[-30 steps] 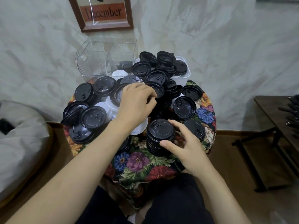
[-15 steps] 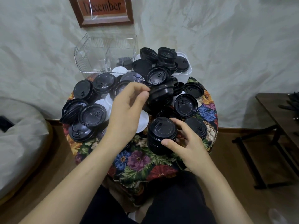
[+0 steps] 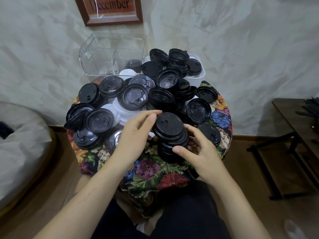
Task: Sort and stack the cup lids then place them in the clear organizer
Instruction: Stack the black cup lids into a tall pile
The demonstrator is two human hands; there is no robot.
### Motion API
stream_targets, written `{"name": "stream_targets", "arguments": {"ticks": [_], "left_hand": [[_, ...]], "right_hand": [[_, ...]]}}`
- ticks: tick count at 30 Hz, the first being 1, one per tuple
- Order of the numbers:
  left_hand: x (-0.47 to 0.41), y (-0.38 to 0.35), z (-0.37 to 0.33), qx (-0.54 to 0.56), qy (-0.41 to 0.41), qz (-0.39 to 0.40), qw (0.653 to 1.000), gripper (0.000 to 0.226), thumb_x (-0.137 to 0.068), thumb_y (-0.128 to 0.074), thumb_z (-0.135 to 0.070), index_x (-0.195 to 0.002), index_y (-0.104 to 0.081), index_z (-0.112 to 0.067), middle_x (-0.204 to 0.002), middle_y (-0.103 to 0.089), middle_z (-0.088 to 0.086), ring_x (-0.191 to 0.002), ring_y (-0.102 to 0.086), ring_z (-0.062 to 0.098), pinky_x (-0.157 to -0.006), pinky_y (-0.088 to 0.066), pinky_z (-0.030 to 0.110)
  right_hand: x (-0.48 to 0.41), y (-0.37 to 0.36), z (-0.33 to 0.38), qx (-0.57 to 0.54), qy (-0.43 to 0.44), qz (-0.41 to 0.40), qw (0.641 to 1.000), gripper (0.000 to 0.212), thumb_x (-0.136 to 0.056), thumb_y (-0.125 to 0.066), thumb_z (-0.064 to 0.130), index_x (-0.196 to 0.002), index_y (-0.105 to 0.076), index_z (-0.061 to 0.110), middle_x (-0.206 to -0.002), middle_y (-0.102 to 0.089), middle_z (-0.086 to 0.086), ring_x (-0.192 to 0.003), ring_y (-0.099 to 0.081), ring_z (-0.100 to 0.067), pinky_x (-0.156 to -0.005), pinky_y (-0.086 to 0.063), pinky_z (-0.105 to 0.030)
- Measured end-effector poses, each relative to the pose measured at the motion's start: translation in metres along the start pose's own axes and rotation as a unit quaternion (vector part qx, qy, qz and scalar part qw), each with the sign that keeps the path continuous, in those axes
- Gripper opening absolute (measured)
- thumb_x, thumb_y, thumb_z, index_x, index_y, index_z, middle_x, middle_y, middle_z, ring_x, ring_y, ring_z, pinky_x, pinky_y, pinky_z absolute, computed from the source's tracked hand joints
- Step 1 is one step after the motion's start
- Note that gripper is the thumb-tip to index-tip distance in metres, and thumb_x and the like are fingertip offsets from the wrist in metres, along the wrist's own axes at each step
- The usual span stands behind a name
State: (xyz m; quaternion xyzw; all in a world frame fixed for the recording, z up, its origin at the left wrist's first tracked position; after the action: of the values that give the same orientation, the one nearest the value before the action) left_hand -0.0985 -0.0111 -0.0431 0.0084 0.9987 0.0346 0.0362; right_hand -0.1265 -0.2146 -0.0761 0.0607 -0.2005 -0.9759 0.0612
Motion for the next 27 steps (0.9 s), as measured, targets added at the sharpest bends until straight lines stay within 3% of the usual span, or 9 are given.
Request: {"name": "stream_targets", "arguments": {"ticks": [4,9,12,16,19,24,27], "left_hand": [[-0.002,0.000,0.005,-0.053,-0.013,0.035,0.998,0.029,-0.094,-0.072,-0.041,-0.122,-0.070,-0.037,-0.112,-0.074,-0.018,-0.105,-0.067,-0.003,-0.085,-0.052,0.017],[0.000,0.002,0.014,-0.088,-0.013,0.066,0.994,0.039,-0.091,-0.069,-0.051,-0.129,-0.066,-0.042,-0.122,-0.070,-0.019,-0.115,-0.065,0.000,-0.098,-0.051,0.029],[0.001,-0.002,0.017,-0.098,-0.018,0.086,0.991,0.045,-0.090,-0.066,-0.056,-0.133,-0.065,-0.042,-0.127,-0.069,-0.015,-0.121,-0.063,0.004,-0.106,-0.052,0.039],[-0.002,-0.005,0.017,-0.114,-0.032,0.081,0.990,0.039,-0.096,-0.069,-0.046,-0.134,-0.067,-0.038,-0.127,-0.064,-0.018,-0.123,-0.059,0.001,-0.109,-0.049,0.038],[-0.002,-0.005,0.018,-0.118,-0.034,0.083,0.989,0.046,-0.091,-0.067,-0.055,-0.135,-0.064,-0.044,-0.128,-0.065,-0.018,-0.123,-0.060,0.003,-0.108,-0.050,0.037],[0.002,-0.005,0.023,-0.107,-0.043,0.086,0.990,0.044,-0.091,-0.063,-0.057,-0.133,-0.066,-0.043,-0.131,-0.066,-0.015,-0.129,-0.059,0.010,-0.110,-0.049,0.043],[0.007,-0.004,0.025,-0.100,-0.045,0.090,0.990,0.046,-0.093,-0.063,-0.056,-0.136,-0.063,-0.043,-0.135,-0.065,-0.017,-0.132,-0.057,0.009,-0.112,-0.047,0.044]], "right_hand": [[0.001,0.000,0.002,-0.010,0.004,-0.001,1.000,0.060,-0.086,-0.081,0.045,-0.137,-0.052,0.052,-0.138,-0.061,0.026,-0.128,-0.058,0.004,-0.110,-0.048,-0.038],[0.001,-0.001,0.002,-0.017,0.005,0.001,1.000,0.063,-0.086,-0.082,0.041,-0.141,-0.052,0.047,-0.136,-0.062,0.026,-0.126,-0.059,0.002,-0.109,-0.049,-0.039],[0.001,-0.001,0.000,-0.023,-0.002,-0.010,1.000,0.081,-0.080,-0.083,0.046,-0.150,-0.043,0.047,-0.136,-0.060,0.025,-0.127,-0.057,0.005,-0.108,-0.050,-0.033],[0.002,0.001,0.000,-0.016,-0.005,0.002,1.000,0.087,-0.081,-0.083,0.048,-0.153,-0.036,0.054,-0.144,-0.056,0.024,-0.134,-0.051,0.006,-0.114,-0.045,-0.036],[0.002,0.002,0.000,0.004,0.006,0.010,1.000,0.081,-0.083,-0.082,0.051,-0.152,-0.040,0.051,-0.149,-0.052,0.027,-0.139,-0.047,0.004,-0.118,-0.041,-0.043],[-0.001,0.001,0.000,0.002,0.010,0.005,1.000,0.080,-0.077,-0.070,0.080,-0.148,-0.045,0.051,-0.146,-0.055,0.026,-0.138,-0.050,-0.001,-0.115,-0.044,-0.046],[-0.002,0.001,0.001,0.006,0.012,-0.002,1.000,0.076,-0.079,-0.067,0.079,-0.147,-0.046,0.051,-0.144,-0.056,0.027,-0.136,-0.051,0.000,-0.114,-0.044,-0.046]]}}
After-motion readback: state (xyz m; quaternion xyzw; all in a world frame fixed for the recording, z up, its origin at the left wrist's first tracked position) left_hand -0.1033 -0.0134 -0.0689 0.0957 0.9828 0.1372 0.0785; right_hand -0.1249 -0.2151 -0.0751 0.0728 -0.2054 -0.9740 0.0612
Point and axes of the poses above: each hand's wrist, its own x-axis away from the middle knuckle, its own y-axis out of the back of the hand, z = x × y, the point moved 2 cm from there along -x, towards the middle knuckle
